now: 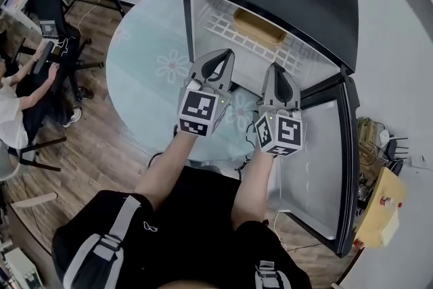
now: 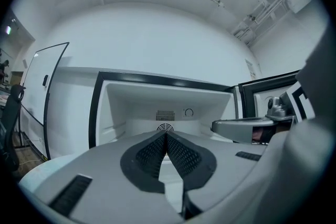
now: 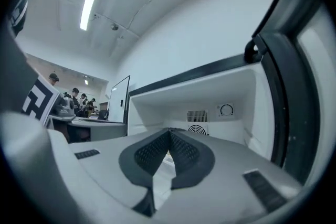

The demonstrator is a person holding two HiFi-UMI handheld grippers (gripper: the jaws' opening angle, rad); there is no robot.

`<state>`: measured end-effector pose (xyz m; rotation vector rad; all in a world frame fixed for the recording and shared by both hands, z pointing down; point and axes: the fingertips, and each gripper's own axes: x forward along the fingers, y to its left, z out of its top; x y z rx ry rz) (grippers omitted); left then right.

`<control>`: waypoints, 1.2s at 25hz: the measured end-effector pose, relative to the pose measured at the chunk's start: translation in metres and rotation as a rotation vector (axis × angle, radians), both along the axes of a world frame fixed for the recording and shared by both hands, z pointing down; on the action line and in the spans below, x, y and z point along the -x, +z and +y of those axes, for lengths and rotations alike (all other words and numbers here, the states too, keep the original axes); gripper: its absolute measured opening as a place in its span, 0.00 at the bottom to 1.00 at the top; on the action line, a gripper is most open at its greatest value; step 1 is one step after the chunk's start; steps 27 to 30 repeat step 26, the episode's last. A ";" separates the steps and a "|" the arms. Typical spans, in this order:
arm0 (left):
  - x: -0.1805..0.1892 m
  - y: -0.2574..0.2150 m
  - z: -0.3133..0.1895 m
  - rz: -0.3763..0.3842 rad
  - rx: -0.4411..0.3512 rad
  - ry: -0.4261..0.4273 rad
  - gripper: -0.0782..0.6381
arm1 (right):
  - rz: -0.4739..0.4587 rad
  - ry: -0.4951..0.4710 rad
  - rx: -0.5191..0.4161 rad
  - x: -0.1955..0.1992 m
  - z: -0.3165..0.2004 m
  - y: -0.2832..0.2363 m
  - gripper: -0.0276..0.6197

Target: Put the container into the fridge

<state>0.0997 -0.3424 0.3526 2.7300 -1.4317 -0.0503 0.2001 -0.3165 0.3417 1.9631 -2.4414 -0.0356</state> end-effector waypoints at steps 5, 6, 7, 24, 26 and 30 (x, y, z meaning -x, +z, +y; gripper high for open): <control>0.000 -0.002 0.029 0.007 -0.012 0.005 0.11 | 0.017 -0.025 -0.002 0.008 0.023 -0.002 0.05; 0.000 -0.004 0.033 0.010 -0.015 0.005 0.11 | 0.017 -0.030 -0.004 0.010 0.028 -0.004 0.05; 0.000 -0.007 0.037 0.013 -0.021 0.004 0.11 | 0.018 -0.036 -0.008 0.012 0.031 -0.006 0.05; -0.013 -0.019 0.052 -0.023 -0.054 0.029 0.11 | 0.004 -0.036 -0.044 0.003 0.051 -0.019 0.05; -0.013 -0.019 0.051 -0.024 -0.051 0.033 0.11 | 0.002 -0.038 -0.043 0.004 0.049 -0.020 0.05; -0.013 -0.019 0.051 -0.024 -0.051 0.033 0.11 | 0.002 -0.038 -0.043 0.004 0.049 -0.020 0.05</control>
